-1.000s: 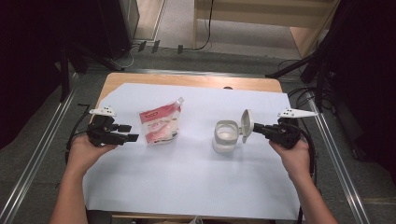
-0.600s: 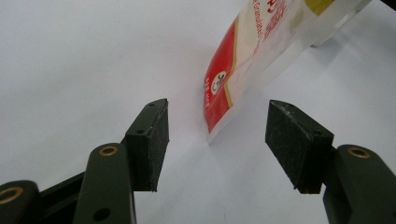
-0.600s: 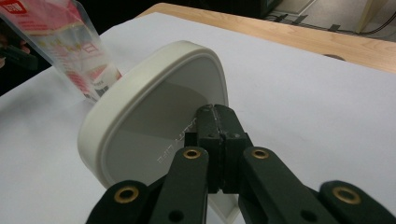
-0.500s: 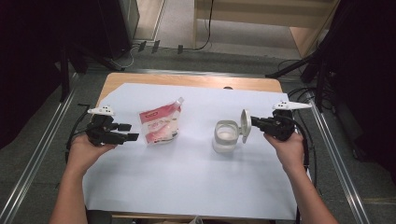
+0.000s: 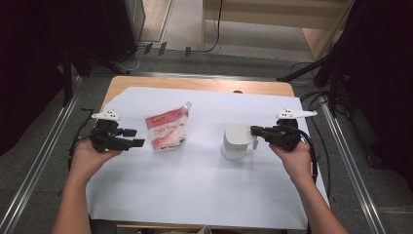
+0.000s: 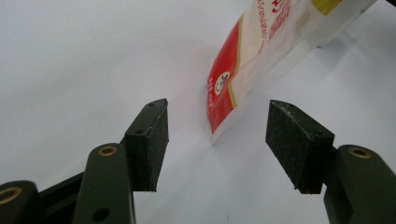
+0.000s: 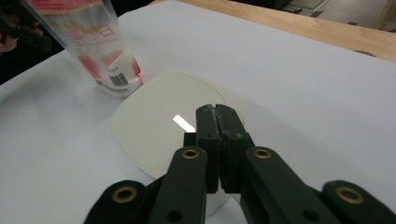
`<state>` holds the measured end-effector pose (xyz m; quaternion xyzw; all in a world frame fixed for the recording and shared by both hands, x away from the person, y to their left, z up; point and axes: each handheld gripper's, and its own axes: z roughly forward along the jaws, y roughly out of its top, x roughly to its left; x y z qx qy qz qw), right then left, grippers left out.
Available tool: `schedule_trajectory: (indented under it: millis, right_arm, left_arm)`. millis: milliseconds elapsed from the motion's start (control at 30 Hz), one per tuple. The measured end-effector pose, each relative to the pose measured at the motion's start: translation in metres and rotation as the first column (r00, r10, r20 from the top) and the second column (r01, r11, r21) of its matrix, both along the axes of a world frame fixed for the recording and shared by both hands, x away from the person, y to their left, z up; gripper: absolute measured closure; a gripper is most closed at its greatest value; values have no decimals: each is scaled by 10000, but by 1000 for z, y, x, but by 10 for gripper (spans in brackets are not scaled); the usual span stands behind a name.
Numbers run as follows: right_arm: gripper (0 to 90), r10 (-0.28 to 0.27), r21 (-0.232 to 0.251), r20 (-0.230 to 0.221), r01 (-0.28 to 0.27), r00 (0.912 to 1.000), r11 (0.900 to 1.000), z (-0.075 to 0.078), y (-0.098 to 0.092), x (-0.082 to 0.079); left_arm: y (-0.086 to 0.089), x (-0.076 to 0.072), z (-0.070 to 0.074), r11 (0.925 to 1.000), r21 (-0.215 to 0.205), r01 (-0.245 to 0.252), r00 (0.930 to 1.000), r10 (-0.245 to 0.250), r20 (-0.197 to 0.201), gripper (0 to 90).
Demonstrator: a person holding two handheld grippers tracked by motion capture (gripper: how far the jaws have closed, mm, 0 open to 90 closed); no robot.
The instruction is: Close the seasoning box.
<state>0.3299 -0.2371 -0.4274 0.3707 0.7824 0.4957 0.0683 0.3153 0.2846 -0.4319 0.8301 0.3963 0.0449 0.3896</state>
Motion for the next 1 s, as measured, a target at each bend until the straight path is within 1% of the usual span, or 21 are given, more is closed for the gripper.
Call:
schedule_trajectory:
  millis: [67, 100, 133, 200, 233, 267, 500, 633, 700, 833, 900, 933, 967, 1000]
  right_arm:
    - [742, 93, -88, 201, -92, 9998, 9999, 1, 0, -1]
    - [689, 82, -144, 302, -77, 9995, 9999, 1, -1, -1]
    - [658, 55, -215, 375, -47, 9993, 9998, 2, -1, -2]
    - [623, 8, -135, 367, -3, 9993, 9999, 3, -4, -2]
    - [608, -17, -200, 437, 26, 9990, 9998, 3, -5, -3]
    - [602, -29, -241, 534, 42, 9986, 9997, 3, -6, -3]
    - [530, -133, -169, 391, 140, 9991, 9998, 3, -16, -5]
    - [494, -259, -231, 673, 275, 9974, 9994, 3, -24, -7]
    - [485, -327, -249, 687, 344, 9971, 9991, 3, -26, -8]
    - [453, -503, -365, 852, 536, 9951, 9979, 1, -33, -9]
    - [449, -643, -461, 877, 685, 9941, 9966, 1, -38, -11]
    - [449, -731, -414, 912, 771, 9931, 9962, 0, -40, -12]
    - [449, -797, -327, 875, 828, 9930, 9960, 0, -43, -13]
    - [450, -904, -339, 881, 937, 9920, 9950, -1, -46, -14]
  left_arm:
    - [0, 0, 0, 10000, 23, 68, 9999, -68, -88, 401]
    - [-1, 0, -1, 10000, 23, -35, 10000, 35, -65, 401]
    - [-2, 0, -1, 10000, 16, -4, 10000, 5, -60, 401]
    - [-2, 0, -1, 10000, 58, 42, 10000, -42, -33, 401]
    - [-2, 0, -1, 10000, 54, 40, 10000, -39, -48, 401]
    - [-2, 0, -1, 10000, 86, 38, 10000, -37, -38, 400]
    - [-3, 0, 0, 9999, 134, 84, 9999, -83, -67, 400]
    - [-3, 0, 1, 10000, 16, 53, 10000, -53, 6, 397]
    - [-3, 1, 1, 10000, 69, 47, 10000, -47, 1, 397]
    - [-4, 0, 0, 9998, 168, 55, 10000, -54, -71, 397]
    - [-5, 0, 0, 9999, 149, 67, 10000, -66, -66, 397]
    - [-5, 0, 1, 9999, 144, 71, 10000, -71, -23, 397]
    - [-5, 0, 1, 10000, -16, 51, 10000, -51, -27, 397]
    - [-5, 0, 2, 10000, 27, 40, 10000, -40, 8, 397]
